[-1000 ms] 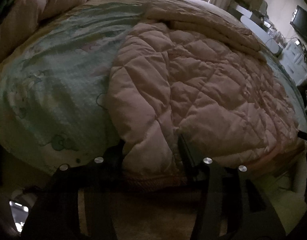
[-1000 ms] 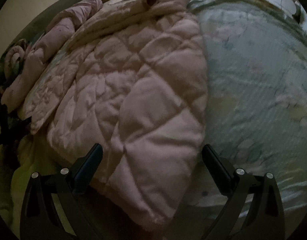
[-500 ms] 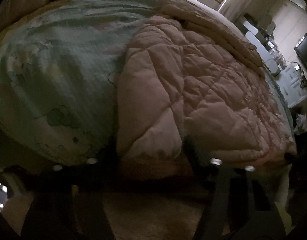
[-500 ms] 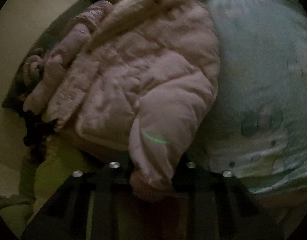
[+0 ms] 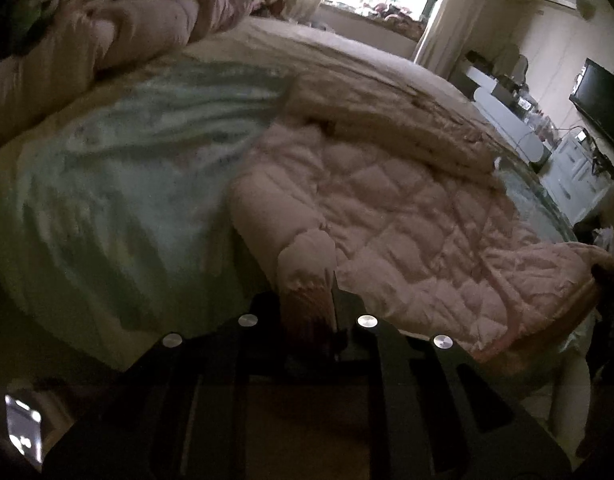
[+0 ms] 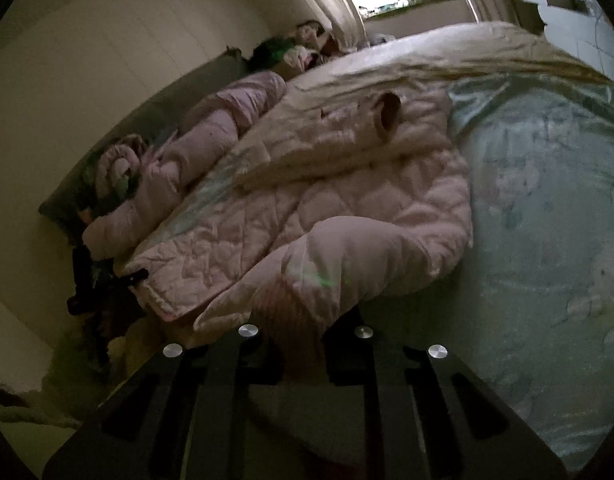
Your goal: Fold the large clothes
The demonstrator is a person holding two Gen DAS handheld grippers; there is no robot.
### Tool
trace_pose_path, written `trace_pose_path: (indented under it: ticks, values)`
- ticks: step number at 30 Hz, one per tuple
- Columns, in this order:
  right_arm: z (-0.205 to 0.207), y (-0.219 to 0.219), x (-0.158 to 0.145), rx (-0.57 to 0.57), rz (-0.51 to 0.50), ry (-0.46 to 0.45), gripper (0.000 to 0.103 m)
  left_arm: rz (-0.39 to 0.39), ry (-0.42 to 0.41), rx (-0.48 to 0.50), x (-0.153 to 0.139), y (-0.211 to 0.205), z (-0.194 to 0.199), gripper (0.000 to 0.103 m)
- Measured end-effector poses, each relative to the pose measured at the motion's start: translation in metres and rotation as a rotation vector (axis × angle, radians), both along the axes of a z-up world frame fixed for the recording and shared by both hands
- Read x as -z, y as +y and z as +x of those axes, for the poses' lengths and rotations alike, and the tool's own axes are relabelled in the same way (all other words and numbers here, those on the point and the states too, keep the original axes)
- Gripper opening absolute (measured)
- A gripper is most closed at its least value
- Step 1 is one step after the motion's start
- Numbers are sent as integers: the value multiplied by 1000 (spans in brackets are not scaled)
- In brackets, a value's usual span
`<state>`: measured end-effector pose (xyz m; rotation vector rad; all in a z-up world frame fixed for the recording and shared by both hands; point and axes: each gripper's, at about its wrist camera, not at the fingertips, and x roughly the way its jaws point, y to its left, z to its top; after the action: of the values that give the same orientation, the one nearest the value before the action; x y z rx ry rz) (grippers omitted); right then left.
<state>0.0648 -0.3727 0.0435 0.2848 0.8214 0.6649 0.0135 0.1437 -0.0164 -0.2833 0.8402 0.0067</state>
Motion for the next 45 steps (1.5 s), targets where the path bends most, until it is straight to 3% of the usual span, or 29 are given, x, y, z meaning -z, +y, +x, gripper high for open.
trace_pose_path:
  ticks: [11,25,45]
  values:
    - [33,-4,-12,36,28,-54,12,18,-91,-27,-35,-5,27,8]
    - [70,-5,-30,68,57,-123,12,55,-146,-18,-62,-1,66,8]
    - [136,7,-55,131,47,-184,12,100,-163,28,-87,1,134,8]
